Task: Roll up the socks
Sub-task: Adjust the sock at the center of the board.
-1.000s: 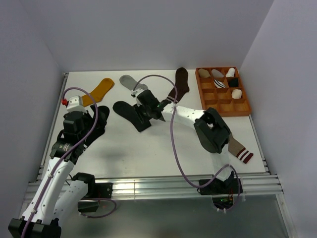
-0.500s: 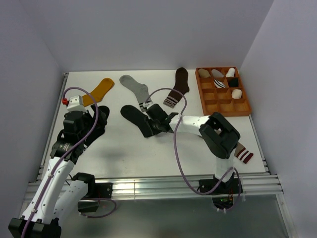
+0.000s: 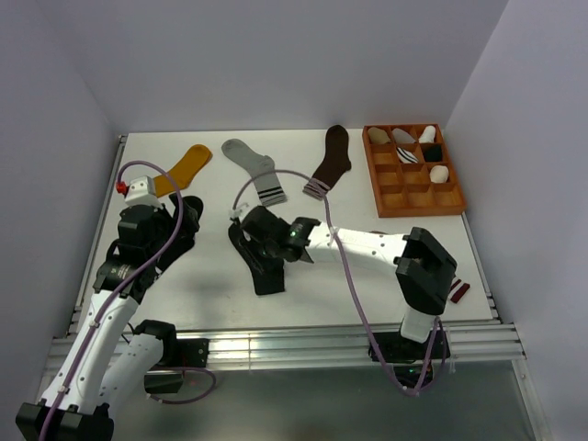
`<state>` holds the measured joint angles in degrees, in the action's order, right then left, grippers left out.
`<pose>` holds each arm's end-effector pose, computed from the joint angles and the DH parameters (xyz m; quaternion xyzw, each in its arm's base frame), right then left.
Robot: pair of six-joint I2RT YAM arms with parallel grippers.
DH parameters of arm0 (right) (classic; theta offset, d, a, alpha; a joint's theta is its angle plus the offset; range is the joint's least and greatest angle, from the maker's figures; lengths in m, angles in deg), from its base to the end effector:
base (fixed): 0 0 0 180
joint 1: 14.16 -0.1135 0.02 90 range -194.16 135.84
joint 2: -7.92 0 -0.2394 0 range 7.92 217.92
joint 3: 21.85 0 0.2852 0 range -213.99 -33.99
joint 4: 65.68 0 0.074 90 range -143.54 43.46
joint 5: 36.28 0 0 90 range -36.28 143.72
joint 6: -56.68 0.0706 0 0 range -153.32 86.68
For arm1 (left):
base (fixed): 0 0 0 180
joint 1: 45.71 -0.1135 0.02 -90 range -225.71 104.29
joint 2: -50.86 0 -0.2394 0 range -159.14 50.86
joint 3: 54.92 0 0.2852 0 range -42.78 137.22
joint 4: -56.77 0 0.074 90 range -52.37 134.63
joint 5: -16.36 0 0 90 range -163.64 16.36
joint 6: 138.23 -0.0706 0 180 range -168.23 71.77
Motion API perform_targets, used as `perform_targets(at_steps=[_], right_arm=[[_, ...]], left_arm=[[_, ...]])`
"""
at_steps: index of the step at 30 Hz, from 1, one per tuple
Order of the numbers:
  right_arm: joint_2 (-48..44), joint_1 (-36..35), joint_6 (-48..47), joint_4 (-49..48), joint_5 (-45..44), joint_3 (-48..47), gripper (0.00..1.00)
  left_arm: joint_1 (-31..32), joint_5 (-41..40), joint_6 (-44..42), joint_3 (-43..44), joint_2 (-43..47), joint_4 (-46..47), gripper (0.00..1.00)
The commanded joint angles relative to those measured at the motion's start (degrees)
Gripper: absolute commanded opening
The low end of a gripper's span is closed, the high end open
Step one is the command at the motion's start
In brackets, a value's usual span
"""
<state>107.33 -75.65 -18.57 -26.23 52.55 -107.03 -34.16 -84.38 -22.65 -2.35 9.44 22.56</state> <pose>0.2023 0.3695 0.1631 -0.3740 0.8735 0.1848 0.2512 0.2497 -0.0376 0.2709 -0.1527 0.8180 -0.1008 0.5454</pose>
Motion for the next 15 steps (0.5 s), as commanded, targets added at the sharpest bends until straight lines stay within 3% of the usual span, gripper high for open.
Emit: perform_targets(at_steps=[1, 7, 15], right_arm=[[4.6, 2.8, -9.2, 0.0, -4.2, -8.7, 0.38], [18.5, 7.1, -11.8, 0.0, -0.2, -23.6, 0.34], [26.1, 10.2, -8.3, -2.9, -2.5, -25.2, 0.28]], left_arm=[[-0.2, -0.3, -0.6, 0.1, 1.4, 1.7, 0.99], [-0.1, -2.5, -0.2, -0.4, 4.0, 1.7, 1.00], [-0.1, -2.8, 0.0, -0.7, 4.8, 2.0, 0.99]])
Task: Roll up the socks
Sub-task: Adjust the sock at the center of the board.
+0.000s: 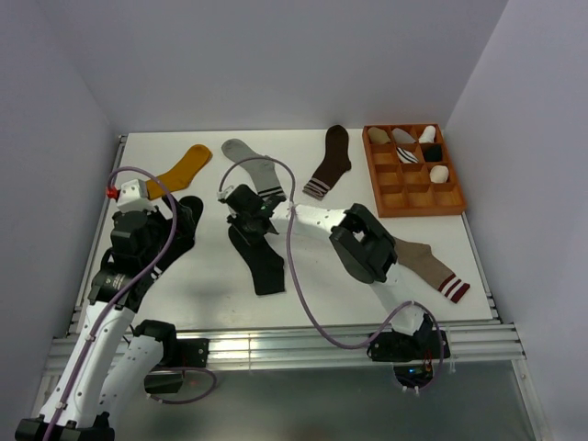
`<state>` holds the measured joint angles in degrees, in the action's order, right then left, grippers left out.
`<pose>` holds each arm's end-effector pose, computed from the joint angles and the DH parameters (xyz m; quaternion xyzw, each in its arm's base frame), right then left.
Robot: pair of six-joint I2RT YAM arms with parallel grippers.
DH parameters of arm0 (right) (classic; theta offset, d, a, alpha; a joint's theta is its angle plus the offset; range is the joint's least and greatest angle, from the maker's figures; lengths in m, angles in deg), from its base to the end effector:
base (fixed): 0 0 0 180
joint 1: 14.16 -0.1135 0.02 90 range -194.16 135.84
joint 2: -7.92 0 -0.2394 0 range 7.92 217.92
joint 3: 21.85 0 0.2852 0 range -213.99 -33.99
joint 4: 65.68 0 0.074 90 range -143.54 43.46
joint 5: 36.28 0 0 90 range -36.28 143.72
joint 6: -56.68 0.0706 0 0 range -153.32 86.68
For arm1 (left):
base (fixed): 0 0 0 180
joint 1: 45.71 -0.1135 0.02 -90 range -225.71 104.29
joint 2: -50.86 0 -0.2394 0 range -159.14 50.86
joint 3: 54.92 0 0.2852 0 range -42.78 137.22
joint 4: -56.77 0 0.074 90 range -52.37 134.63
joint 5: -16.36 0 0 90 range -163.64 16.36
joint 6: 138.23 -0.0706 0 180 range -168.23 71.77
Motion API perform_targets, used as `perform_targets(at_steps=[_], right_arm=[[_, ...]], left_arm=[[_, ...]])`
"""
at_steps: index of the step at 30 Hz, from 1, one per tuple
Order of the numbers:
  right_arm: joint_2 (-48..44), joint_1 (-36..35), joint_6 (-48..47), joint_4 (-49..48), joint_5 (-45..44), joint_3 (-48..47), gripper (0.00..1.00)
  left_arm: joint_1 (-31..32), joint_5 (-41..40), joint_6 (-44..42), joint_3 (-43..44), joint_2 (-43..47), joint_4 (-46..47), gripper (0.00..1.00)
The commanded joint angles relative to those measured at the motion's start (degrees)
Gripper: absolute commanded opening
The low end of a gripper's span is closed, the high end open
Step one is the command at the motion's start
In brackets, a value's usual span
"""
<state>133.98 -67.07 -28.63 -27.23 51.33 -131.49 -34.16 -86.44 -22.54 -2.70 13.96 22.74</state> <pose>0.3145 0.4112 0.1082 -0.3836 0.8726 0.1279 0.2740 0.2372 -0.0325 0.2868 -0.1639 0.7934 -0.0991 0.5777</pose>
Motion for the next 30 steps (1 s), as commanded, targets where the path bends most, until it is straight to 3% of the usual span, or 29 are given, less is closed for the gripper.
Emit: perform_targets(at_steps=[1, 8, 12, 16, 19, 25, 30], right_arm=[[-0.7, 2.1, 2.9, -2.8, -2.8, 1.1, 0.28], [-6.6, 9.8, 17.4, -0.4, -11.6, 12.6, 0.20], [-14.2, 13.1, 20.4, 1.1, -14.3, 18.8, 0.27], [-26.3, 12.0, 19.0, -2.7, -10.5, 26.3, 0.37], [-31.4, 10.3, 18.3, -5.2, -7.9, 30.8, 0.39], [-32.2, 5.5, 16.0, -7.1, -7.4, 36.1, 0.39], [-25.9, 0.9, 14.1, -7.5, -8.9, 34.3, 0.38]], left_arm=[[-0.2, -0.7, -0.1, -0.4, 0.2, 1.9, 1.00], [-0.2, -0.7, -0.1, -0.3, -0.1, 1.8, 0.99], [-0.3, -0.5, -0.2, -0.3, -0.7, 1.9, 0.99], [-0.3, -0.3, -0.3, -0.2, -1.1, 1.9, 0.99], [-0.4, -0.1, -0.2, -0.2, -1.1, 1.9, 1.00], [-0.5, 0.0, -0.1, -0.1, -0.9, 1.8, 0.99], [-0.5, 0.6, -0.1, -0.2, -1.0, 1.9, 0.99]])
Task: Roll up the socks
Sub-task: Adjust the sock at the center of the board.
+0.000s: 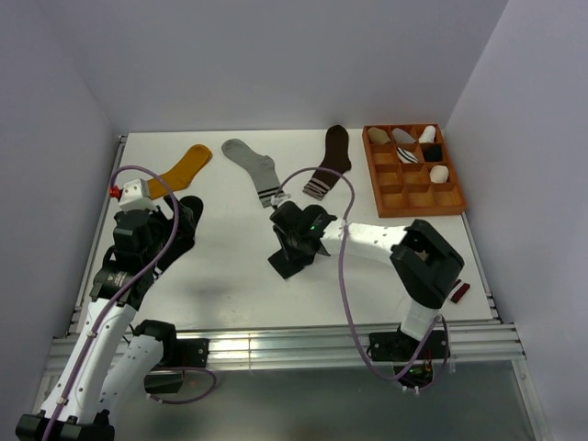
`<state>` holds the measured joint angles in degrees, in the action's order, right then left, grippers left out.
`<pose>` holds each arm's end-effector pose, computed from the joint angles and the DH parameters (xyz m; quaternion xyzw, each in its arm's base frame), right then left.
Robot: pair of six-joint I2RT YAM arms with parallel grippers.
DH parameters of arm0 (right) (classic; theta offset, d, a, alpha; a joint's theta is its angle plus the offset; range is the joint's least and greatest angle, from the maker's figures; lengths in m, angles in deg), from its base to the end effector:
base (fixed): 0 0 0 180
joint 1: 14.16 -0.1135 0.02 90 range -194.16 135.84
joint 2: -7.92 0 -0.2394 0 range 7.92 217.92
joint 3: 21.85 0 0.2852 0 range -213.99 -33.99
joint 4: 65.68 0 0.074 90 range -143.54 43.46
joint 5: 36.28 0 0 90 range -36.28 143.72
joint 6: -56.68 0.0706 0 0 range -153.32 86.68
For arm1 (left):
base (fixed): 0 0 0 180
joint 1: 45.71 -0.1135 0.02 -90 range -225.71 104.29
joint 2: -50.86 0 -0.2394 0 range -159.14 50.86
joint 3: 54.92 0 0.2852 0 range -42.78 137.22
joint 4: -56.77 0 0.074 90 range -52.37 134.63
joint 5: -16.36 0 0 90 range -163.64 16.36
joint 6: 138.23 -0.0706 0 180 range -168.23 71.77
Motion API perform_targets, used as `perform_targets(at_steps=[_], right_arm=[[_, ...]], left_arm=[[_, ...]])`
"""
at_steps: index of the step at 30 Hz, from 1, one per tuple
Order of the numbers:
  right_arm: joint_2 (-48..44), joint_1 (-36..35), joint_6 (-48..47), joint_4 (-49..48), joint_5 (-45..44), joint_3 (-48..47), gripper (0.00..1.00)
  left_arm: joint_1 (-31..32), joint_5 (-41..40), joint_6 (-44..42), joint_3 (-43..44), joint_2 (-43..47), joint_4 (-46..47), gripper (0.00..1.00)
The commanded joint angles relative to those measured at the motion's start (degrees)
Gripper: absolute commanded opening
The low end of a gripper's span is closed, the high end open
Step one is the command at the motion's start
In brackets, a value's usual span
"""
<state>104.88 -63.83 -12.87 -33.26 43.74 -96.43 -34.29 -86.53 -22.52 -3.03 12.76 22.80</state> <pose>0.2653 0.2936 0.1253 -0.2141 0.9255 0.1052 0.2942 0.2410 -0.0326 0.2799 -0.1651 0.8006 -0.0938 0.5684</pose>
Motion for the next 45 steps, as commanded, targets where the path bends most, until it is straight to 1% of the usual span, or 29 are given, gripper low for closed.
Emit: perform_targets(at_steps=[1, 5, 7, 9, 12, 15, 17, 21, 24, 31, 45], right_arm=[[4.1, -3.5, -1.3, -1.6, -1.5, -1.8, 0.38], [9.3, -4.2, 1.7, -2.5, 0.4, -4.6, 0.37], [12.3, -4.6, 1.8, -1.0, 0.0, -7.5, 0.37], [13.1, -5.3, 1.1, 0.4, -0.5, -9.5, 0.36], [10.4, -6.8, 0.1, 0.5, -1.6, -10.5, 0.37], [7.6, -8.9, 0.6, 2.1, -5.4, -10.4, 0.40], [6.6, -9.8, 1.7, 3.4, -8.0, -10.3, 0.44], [6.9, -12.3, 3.8, 6.3, -8.9, -10.9, 0.50], [9.4, -14.0, 4.0, 7.9, -10.4, -12.7, 0.51], [13.8, -15.9, 3.0, 9.7, -14.1, -16.1, 0.50], [20.4, -16.5, 0.6, 11.8, -15.2, -19.1, 0.45]], left_arm=[[-0.3, 0.7, -0.1, 0.1, 0.3, 1.9, 0.99], [-0.3, 0.5, -0.1, 0.0, 0.5, 1.9, 0.99], [-0.3, 0.5, -0.1, 0.0, 0.7, 1.8, 0.99], [-0.3, 0.4, -0.2, 0.0, 0.6, 1.8, 0.99], [-0.3, 0.5, -0.1, 0.0, 0.5, 1.9, 1.00], [-0.3, 0.3, -0.1, 0.1, 0.4, 1.7, 0.99], [-0.3, -0.1, -0.1, 0.2, 0.5, 1.5, 0.99], [-0.3, -0.6, 0.2, 0.3, 0.6, 1.2, 0.99], [-0.3, -1.2, 0.4, 0.4, 0.5, 0.9, 0.99], [-0.3, -3.1, 0.7, 0.6, 0.7, 0.1, 1.00], [-0.3, -4.0, 0.9, 0.5, 0.5, -0.1, 1.00]])
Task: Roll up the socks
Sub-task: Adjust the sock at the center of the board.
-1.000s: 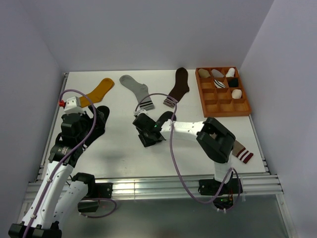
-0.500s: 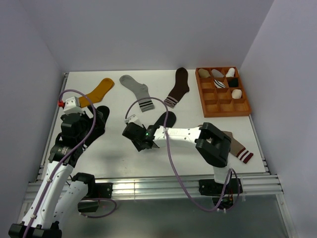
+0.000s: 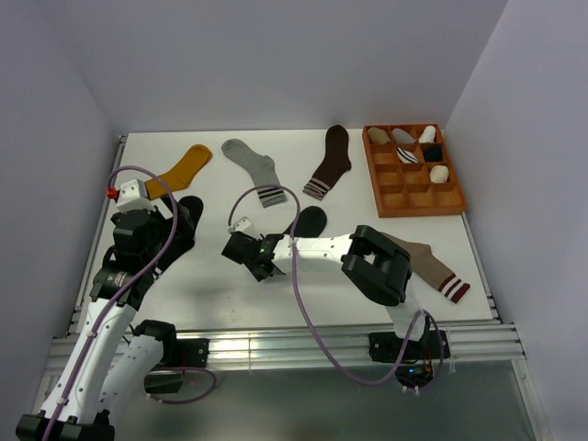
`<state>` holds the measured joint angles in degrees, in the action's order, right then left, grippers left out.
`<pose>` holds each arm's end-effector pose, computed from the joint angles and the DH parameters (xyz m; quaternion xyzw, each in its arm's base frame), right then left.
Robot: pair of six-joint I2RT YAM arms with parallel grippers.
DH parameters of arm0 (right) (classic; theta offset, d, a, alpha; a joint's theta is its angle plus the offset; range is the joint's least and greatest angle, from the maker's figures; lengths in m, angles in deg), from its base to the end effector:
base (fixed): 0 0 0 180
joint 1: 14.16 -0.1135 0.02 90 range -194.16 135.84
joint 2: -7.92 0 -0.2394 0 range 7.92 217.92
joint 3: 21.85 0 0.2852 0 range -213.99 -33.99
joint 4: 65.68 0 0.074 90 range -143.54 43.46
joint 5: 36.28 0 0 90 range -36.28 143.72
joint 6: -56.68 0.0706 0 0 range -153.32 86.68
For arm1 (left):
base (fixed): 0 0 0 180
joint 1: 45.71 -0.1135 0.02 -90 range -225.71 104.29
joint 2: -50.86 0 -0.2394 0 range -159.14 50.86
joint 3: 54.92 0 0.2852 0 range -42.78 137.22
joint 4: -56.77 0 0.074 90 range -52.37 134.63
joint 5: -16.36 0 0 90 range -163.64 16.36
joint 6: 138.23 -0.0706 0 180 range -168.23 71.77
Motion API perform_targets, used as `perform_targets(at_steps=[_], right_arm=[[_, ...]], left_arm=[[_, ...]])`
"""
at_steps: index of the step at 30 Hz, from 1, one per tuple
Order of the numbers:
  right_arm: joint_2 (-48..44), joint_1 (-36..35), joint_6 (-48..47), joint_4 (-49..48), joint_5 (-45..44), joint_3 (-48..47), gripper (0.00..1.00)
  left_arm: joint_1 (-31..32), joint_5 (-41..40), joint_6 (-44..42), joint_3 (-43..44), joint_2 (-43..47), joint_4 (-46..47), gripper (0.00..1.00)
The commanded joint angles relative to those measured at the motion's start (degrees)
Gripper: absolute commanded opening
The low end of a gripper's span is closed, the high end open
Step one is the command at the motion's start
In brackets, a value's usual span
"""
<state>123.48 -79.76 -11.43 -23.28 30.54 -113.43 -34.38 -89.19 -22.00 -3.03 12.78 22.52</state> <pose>0.2069 0.3888 0.0863 -0.3188 0.9053 -0.0034 0.2808 0.2406 -0.0289 0.2796 -0.1820 0.7969 -0.0768 0.5709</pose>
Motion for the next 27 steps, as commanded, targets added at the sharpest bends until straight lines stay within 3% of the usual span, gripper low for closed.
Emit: perform_targets(at_steps=[1, 8, 14, 17, 21, 27], right_arm=[[2.1, -0.7, -0.8, 2.0, -2.2, -2.2, 0.45], [4.6, -0.6, -0.5, 4.3, -2.7, -2.7, 0.40], [4.5, -0.6, -0.8, 4.2, -3.4, -1.2, 0.17], [2.8, -0.4, -1.1, 2.7, -3.5, 0.5, 0.00], [-1.7, 0.8, -2.9, -1.7, 0.8, 4.2, 0.00], [-8.9, 4.5, -4.8, -10.6, 14.0, 11.0, 0.00]], left_arm=[[-0.3, -1.2, 0.5, 0.5, 0.4, 0.2, 0.99], [-0.3, -1.1, 0.3, 0.5, 0.2, 0.3, 0.99], [-0.3, 0.4, 0.0, 0.4, 0.1, 0.8, 0.99], [-0.3, 2.1, 0.0, 0.3, -0.3, 1.3, 0.99], [-0.3, 5.8, 0.8, 1.7, -1.2, 0.6, 0.99], [0.7, 11.1, 1.4, 3.9, -3.3, -2.5, 0.99]])
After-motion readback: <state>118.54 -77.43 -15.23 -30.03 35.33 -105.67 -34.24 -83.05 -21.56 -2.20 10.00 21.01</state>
